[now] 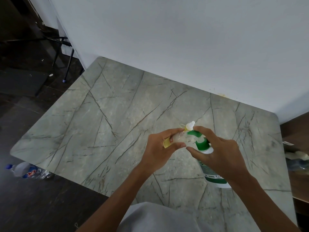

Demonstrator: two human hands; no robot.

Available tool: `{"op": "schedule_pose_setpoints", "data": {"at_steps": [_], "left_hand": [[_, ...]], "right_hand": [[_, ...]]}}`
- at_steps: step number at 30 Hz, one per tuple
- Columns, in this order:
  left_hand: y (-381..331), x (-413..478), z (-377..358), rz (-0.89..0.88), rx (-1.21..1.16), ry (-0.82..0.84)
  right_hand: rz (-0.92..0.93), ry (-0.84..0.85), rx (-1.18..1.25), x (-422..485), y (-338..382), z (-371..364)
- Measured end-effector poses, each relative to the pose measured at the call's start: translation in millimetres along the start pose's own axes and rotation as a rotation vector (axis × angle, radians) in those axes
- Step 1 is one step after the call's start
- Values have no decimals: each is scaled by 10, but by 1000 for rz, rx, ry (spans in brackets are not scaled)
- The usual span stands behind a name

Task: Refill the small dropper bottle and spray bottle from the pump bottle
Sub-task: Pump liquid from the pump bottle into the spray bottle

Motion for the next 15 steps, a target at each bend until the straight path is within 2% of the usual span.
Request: {"op": "schedule_pose_setpoints", "data": {"at_steps": [11, 15], "left_hand": [[24, -46, -8, -3, 29, 16], [35, -50, -18, 13, 21, 4]], "right_hand": [[-31, -72, 22, -32, 23, -57], [-40, -35, -3, -31, 22, -71]]}}
Point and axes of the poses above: each hand's wrist, its own x-axis towards the middle knuckle, its own z-axis out of the back of the hand, y = z × x, the point moved 1 cm from there along x, towards the middle knuckle, and after that the axes turned 12 degrees about -x, right-handed, at the moved point
